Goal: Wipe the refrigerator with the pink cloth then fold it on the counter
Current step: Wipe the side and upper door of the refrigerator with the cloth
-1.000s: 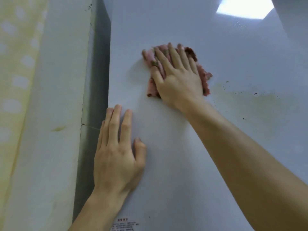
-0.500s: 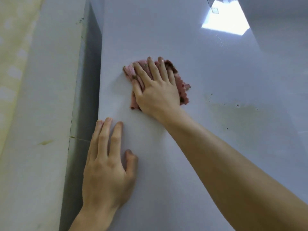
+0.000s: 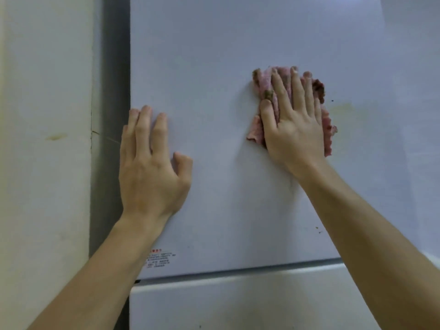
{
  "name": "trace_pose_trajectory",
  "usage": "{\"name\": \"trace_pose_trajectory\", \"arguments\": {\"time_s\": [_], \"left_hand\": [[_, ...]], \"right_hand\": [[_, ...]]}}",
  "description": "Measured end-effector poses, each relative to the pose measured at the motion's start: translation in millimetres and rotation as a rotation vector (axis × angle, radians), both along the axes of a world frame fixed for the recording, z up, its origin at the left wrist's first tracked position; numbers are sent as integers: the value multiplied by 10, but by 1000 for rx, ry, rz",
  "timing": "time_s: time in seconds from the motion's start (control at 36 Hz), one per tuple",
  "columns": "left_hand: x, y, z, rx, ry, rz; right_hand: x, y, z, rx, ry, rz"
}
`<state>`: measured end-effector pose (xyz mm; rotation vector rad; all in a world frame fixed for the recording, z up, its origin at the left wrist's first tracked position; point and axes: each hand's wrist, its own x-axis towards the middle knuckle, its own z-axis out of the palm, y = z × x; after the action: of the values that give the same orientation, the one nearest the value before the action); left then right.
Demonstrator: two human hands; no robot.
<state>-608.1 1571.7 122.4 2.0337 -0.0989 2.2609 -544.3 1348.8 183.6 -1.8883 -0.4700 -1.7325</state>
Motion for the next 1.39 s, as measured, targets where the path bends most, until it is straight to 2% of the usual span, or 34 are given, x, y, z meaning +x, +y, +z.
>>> {"name": "trace_pose_trajectory", "arguments": {"time_s": [0.14, 0.22, 0.39, 0.47, 0.69, 1.0, 1.14, 1.31, 1.39], "left_hand": [[-6, -3, -12, 21, 7, 11], [7, -18, -16, 43, 0, 20], [22, -20, -8, 43, -14, -3], [11, -39, 5, 27, -17, -21], [-18, -256, 48, -60, -8, -115], [178, -763, -173, 17, -48, -80], [284, -878, -180, 9, -75, -46], [317, -891, -177, 20, -84, 8], [307, -897, -171, 13, -64, -3]], "right_hand": [[-11, -30, -700, 4, 9, -19], [-44, 10, -480, 16, 46, 10], [-80, 56, 521, -13, 51, 17], [-66, 30, 695, -35, 57, 7], [2, 7, 323, 43, 28, -1], [184, -181, -583, -17, -125, -12], [172, -166, -487, -26, -142, 41], [144, -108, 209, -49, -109, 47], [187, -94, 134, -35, -138, 41]]}}
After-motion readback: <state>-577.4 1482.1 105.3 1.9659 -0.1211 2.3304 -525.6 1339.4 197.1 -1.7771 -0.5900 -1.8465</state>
